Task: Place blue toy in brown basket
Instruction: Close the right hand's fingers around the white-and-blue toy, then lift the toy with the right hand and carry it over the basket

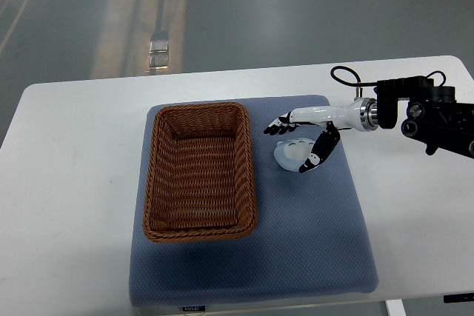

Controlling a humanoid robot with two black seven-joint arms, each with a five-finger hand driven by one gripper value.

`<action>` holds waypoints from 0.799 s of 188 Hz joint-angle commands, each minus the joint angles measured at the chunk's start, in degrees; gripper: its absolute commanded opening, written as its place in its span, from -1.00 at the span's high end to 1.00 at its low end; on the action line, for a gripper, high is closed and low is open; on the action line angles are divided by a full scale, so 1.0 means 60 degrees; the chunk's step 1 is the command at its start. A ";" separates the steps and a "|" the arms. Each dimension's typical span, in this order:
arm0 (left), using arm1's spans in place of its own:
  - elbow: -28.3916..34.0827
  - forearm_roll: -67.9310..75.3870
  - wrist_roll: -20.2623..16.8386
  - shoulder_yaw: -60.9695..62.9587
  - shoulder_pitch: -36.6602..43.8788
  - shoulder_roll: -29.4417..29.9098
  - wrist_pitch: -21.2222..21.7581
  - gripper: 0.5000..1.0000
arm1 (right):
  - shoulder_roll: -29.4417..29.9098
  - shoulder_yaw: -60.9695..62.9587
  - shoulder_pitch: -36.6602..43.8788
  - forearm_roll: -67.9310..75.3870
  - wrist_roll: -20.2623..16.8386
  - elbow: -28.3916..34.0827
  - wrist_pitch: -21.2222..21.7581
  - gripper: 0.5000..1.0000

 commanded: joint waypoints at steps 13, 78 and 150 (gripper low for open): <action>-0.0017 0.0015 0.0000 0.0015 -0.0009 0.0000 -0.0004 -1.00 | 0.0061 -0.0277 -0.0192 -0.0232 -0.0051 -0.0252 -0.0731 -0.60; -0.0017 0.0001 0.0000 0.0000 -0.0009 0.0000 -0.0004 -1.00 | 0.0222 -0.0571 -0.0207 -0.0423 -0.0080 -0.0398 -0.1069 1.00; -0.0002 0.0001 0.0000 0.0000 -0.0009 0.0000 -0.0004 -1.00 | 0.0281 -0.0409 0.1053 -0.0086 -0.0080 -0.0413 -0.1405 1.00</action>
